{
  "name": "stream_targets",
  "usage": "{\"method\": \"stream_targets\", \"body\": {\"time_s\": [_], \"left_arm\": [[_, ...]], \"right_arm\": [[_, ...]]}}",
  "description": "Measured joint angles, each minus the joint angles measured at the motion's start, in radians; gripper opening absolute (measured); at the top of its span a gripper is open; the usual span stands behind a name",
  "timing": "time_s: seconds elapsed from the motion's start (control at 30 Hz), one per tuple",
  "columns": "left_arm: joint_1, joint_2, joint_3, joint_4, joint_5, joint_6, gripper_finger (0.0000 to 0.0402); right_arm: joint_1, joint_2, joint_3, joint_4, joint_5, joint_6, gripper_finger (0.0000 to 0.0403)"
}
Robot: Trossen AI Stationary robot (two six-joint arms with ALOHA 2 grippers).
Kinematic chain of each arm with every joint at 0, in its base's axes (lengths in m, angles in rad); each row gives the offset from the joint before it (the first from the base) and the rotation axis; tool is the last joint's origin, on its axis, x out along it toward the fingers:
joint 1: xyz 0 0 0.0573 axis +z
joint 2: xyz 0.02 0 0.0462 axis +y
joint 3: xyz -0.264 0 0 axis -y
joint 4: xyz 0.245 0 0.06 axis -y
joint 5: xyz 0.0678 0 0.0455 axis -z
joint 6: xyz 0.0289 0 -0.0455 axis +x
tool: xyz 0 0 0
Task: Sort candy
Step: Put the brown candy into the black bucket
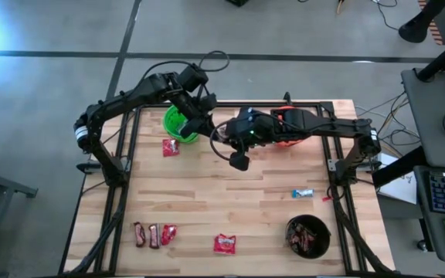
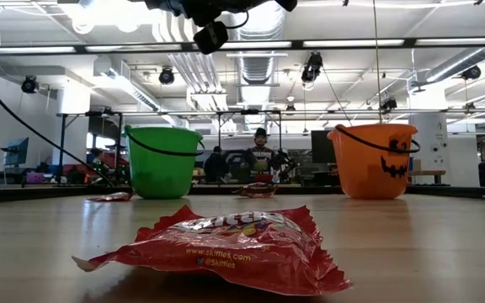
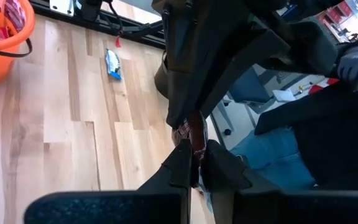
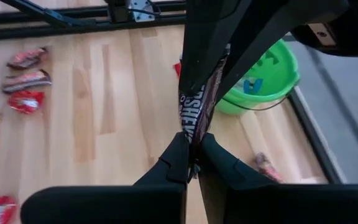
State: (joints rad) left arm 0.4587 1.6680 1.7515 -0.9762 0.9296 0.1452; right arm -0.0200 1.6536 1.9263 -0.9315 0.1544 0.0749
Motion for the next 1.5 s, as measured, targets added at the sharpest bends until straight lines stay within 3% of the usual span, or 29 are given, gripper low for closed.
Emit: {"method": "stream_targets", "body": {"time_s": [0.23, 0.5, 0.8, 1.17, 1.5], "left_arm": [[-0.001, 0.000, 0.000, 0.004, 0.000, 0.003, 0.0006], [0.000, 0.000, 0.000, -0.039, -0.016, 0.041, 0.0006], [-0.023, 0.003, 0.000, -0.034, -0.061, 0.066, 0.0005], [-0.112, 0.079, 0.000, 0.082, -0.059, 0.106, 0.0005], [-0.197, 0.158, 0.000, 0.284, -0.055, -0.019, 0.0005]], "right_arm": [[-0.001, -0.014, 0.000, -0.020, -0.064, 0.069, 0.0023], [0.000, -0.044, 0.000, -0.039, -0.101, 0.084, 0.0088], [0.000, -0.145, 0.000, -0.196, 0.090, 0.133, 0.0147], [0.000, -0.245, 0.000, -0.449, 0.162, 0.324, 0.0144], [0.000, -0.252, 0.000, -0.560, 0.162, 0.323, 0.0131]]}}
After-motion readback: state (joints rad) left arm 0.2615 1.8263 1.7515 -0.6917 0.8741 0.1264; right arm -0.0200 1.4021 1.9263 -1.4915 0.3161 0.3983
